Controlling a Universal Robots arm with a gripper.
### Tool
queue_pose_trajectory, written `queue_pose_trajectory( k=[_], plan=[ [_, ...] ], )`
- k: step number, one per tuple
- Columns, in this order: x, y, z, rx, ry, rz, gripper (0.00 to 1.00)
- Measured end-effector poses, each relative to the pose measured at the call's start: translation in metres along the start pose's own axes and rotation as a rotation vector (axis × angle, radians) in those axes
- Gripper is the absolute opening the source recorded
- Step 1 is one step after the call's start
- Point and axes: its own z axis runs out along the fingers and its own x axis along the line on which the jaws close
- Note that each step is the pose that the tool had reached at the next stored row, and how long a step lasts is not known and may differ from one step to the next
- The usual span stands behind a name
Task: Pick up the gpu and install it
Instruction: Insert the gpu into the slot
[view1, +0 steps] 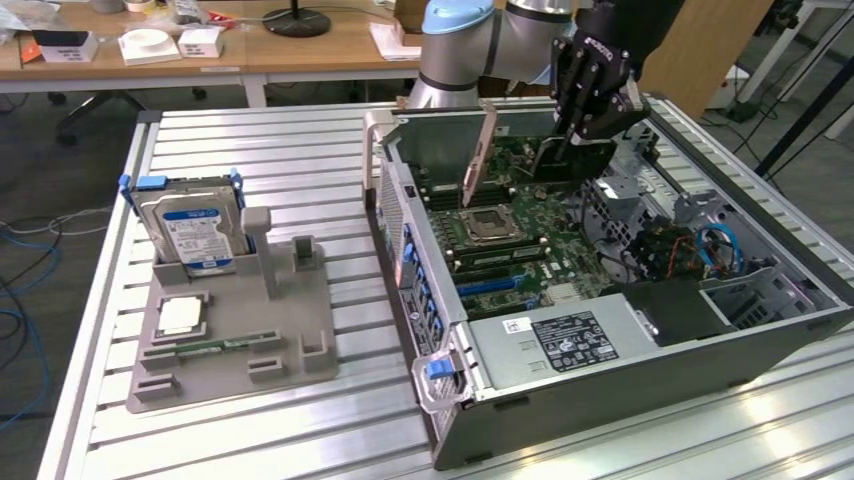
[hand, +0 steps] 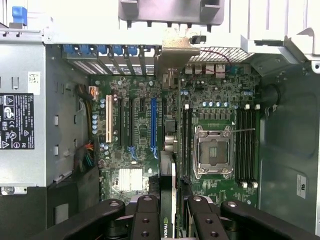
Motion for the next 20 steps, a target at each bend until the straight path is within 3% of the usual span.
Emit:
queue_pose_trajectory(
  k=[6,20],
  plan=[
    [0.0001,-0.0002,0.0053,0.0014,0.0000,0.000,0.26],
    [0.0002,-0.0002,0.0072,0.0013,0.0000,0.000,0.26]
  ],
)
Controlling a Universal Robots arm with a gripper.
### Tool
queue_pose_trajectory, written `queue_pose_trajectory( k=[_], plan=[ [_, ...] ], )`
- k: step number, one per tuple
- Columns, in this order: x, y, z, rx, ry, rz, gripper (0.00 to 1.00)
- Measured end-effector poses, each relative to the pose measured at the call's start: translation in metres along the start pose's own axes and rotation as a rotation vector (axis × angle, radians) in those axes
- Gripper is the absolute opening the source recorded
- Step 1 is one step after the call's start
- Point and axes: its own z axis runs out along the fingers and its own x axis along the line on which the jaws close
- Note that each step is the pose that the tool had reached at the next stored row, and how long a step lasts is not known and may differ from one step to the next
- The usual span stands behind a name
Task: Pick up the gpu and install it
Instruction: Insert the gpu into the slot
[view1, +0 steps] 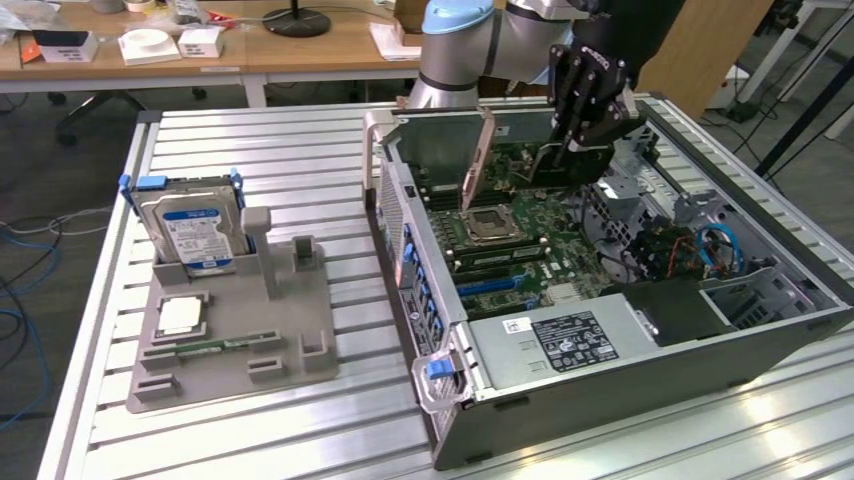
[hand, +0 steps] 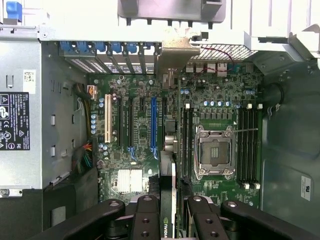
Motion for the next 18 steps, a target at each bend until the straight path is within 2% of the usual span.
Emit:
queue_pose_trajectory(
  k=[8,18],
  plan=[
    [0.000,-0.0001,0.0019,0.0000,-0.0002,0.000,0.26],
    [0.000,-0.0004,0.0119,0.0000,-0.0001,0.001,0.26]
  ],
)
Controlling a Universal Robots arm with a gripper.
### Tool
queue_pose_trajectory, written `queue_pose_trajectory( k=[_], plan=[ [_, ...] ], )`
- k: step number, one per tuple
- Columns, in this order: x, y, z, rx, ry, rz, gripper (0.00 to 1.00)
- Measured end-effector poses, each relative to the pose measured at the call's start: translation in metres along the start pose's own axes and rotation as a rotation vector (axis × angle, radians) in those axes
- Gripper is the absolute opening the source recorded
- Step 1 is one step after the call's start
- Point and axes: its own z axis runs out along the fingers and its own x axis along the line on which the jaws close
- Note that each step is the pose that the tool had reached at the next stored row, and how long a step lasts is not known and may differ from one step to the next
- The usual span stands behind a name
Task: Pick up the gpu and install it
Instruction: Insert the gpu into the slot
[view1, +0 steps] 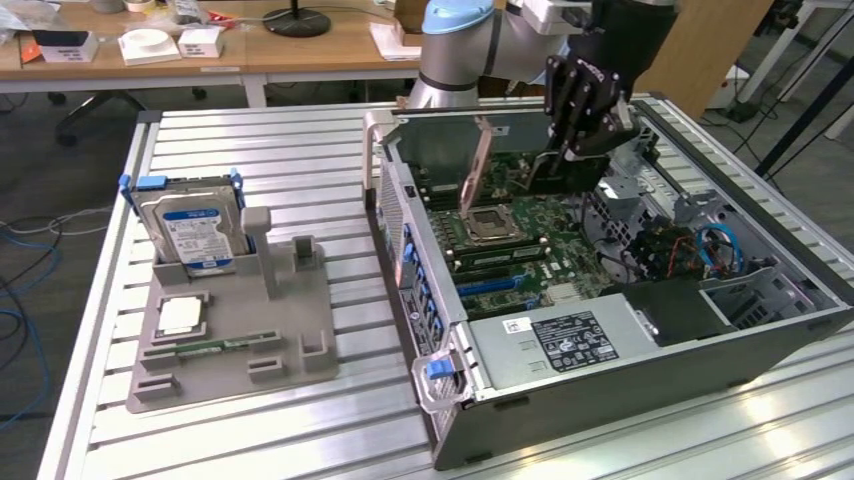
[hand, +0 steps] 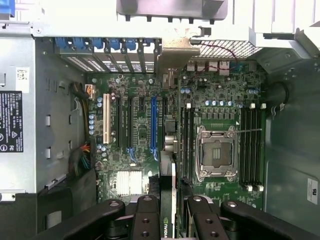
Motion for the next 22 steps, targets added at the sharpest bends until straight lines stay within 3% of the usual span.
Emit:
queue_pose_trajectory(
  k=[15,16,18,22],
  plan=[
    [0.0007,0.0001,0.0039,0.0011,-0.0011,0.000,0.26],
    [0.0010,0.0002,0.0041,0.0030,-0.0032,0.000,0.26],
    [0.0013,0.0001,0.0047,0.0130,-0.0078,0.000,0.26],
    [0.0049,0.0001,0.0066,0.0152,-0.0105,-0.001,0.26]
  ],
)
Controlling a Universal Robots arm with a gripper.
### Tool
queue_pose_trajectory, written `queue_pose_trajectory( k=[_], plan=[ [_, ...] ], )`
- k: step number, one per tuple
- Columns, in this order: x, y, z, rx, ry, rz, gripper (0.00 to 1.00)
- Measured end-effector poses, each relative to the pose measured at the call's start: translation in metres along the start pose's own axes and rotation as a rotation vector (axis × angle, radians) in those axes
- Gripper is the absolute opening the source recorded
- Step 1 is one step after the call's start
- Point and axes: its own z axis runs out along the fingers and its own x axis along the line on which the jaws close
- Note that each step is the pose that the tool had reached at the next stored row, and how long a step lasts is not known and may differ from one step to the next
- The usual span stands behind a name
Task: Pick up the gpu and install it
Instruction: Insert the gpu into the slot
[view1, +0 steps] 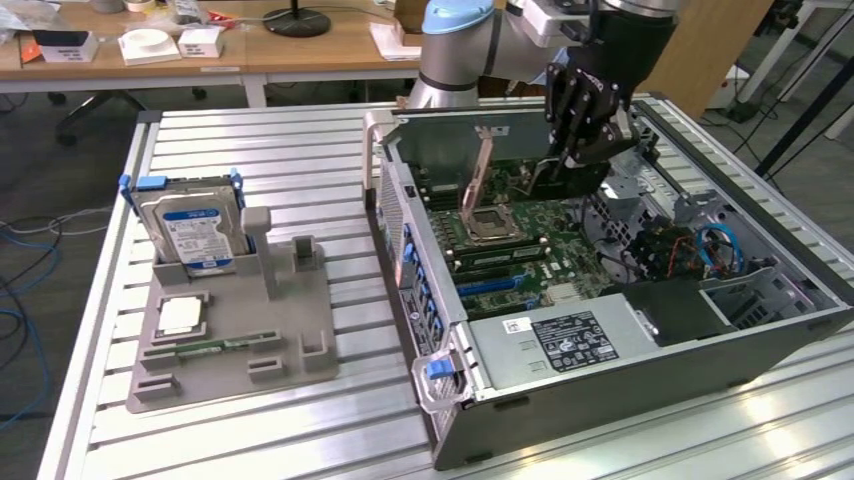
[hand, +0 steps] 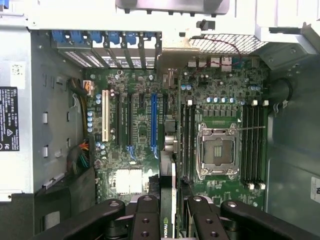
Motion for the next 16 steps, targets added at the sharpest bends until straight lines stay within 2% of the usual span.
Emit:
queue_pose_trajectory(
  k=[2,16],
  plan=[
    [0.001,0.0000,0.0015,0.0003,-0.0017,0.000,0.26],
    [0.006,-0.0002,0.0141,0.0016,-0.0019,0.008,0.26]
  ],
)
